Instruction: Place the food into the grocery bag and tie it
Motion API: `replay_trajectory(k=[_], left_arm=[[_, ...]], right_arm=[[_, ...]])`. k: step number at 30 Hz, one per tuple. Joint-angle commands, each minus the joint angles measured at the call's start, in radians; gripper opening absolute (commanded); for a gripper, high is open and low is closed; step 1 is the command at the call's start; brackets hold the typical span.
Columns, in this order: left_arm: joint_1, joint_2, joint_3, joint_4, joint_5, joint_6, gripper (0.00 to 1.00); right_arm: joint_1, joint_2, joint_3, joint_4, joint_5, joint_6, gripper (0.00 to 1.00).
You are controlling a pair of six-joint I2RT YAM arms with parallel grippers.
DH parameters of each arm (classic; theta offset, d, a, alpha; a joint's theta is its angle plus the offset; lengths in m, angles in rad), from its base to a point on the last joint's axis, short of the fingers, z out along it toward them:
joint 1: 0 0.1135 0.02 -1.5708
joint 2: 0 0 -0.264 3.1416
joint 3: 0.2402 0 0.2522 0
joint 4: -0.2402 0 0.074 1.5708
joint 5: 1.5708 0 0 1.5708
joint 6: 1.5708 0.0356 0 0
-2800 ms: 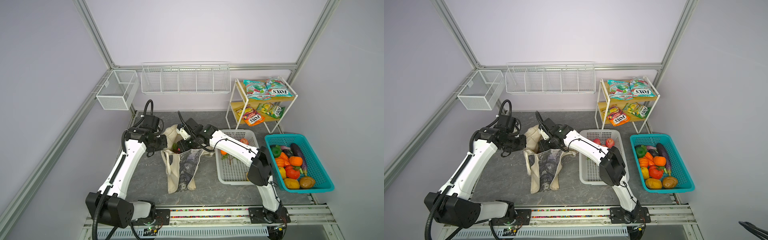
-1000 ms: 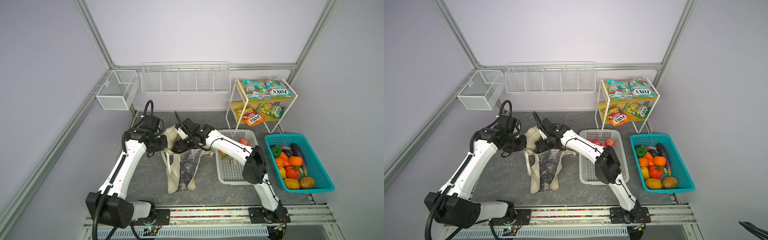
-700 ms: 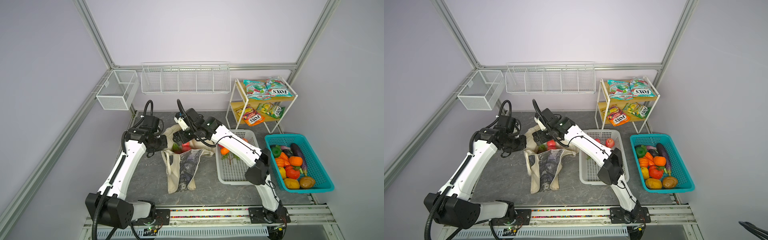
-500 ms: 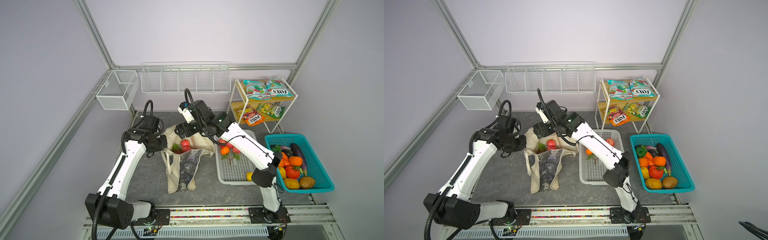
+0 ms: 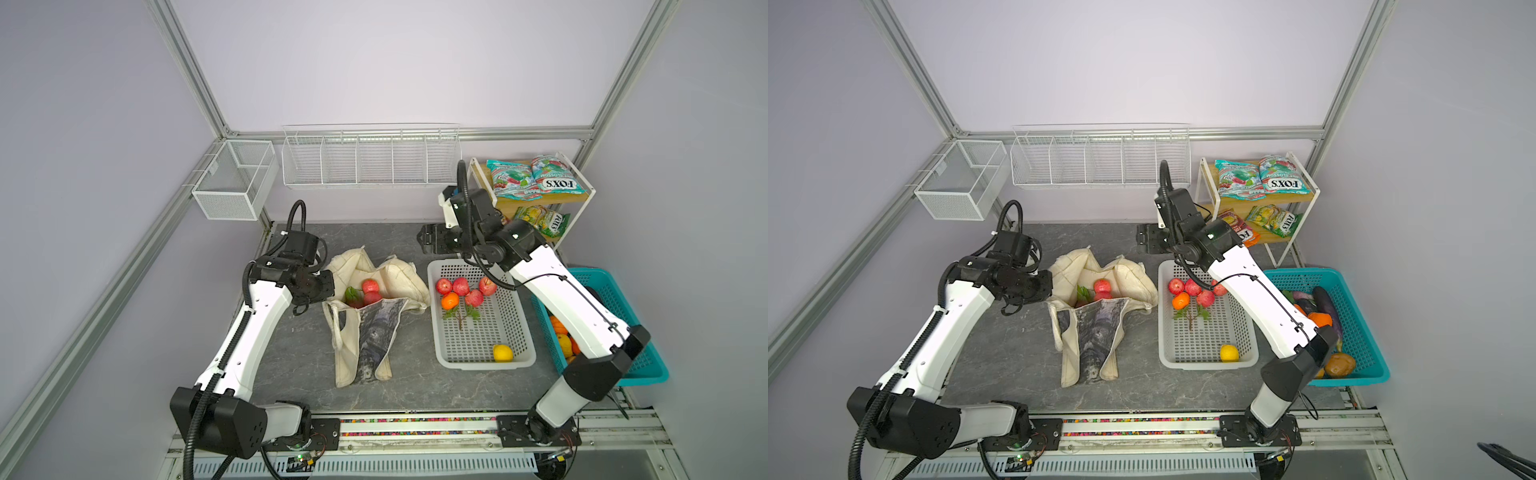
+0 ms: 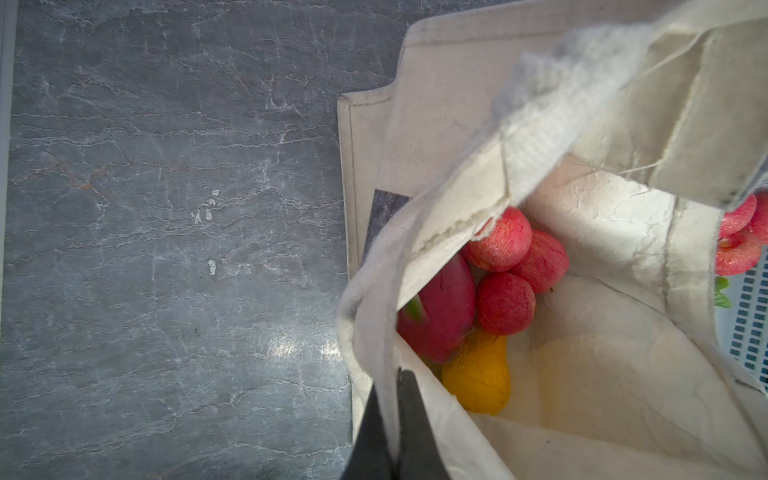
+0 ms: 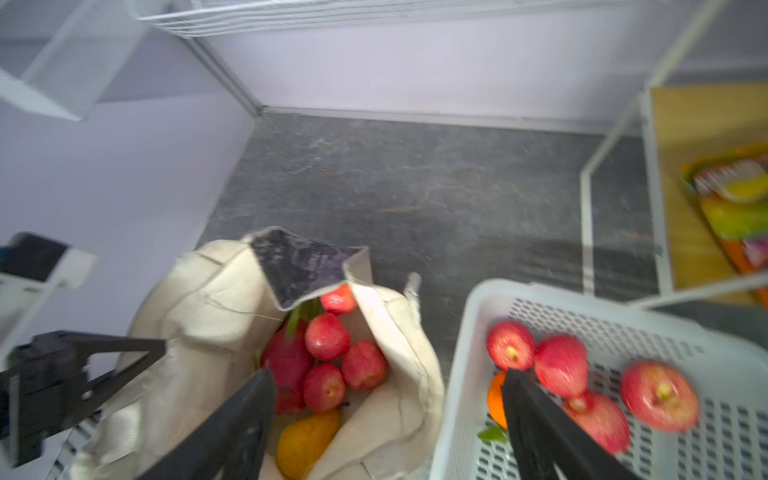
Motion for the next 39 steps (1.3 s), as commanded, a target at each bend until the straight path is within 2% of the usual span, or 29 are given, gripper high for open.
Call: replay_trajectory(k=[1, 5, 10, 20, 31, 39], left_arm=[[0.004, 0.006, 0.022, -0.007, 0.0, 0.019, 0.0], [0.004, 0.007, 0.019, -0.006, 0.004, 0.02, 0.0], [0.004, 0.008, 0.018, -0.007, 0.006, 0.02, 0.0], [0.004, 0.002, 0.006, -0.004, 0.007, 0.018, 0.0], [0.004, 0.004, 0.008, -0.003, 0.009, 0.018, 0.0], [0.004, 0.018, 0.046, -0.019, 0.01, 0.025, 0.0]], right_arm=[[-0.066, -0.101, -0.186, 0.097, 0.042, 0.184, 0.88], [-0.143, -0.191, -0.379, 0.12, 0.068, 0.32, 0.88], [-0.221, -0.243, -0.522, 0.105, 0.067, 0.446, 0.92], [-0.333, -0.211, -0.655, 0.132, -0.018, 0.563, 1.0], [-0.359, -0.069, -0.681, 0.231, -0.096, 0.648, 0.81], [-0.364, 0.004, -0.725, 0.283, -0.106, 0.689, 0.79]])
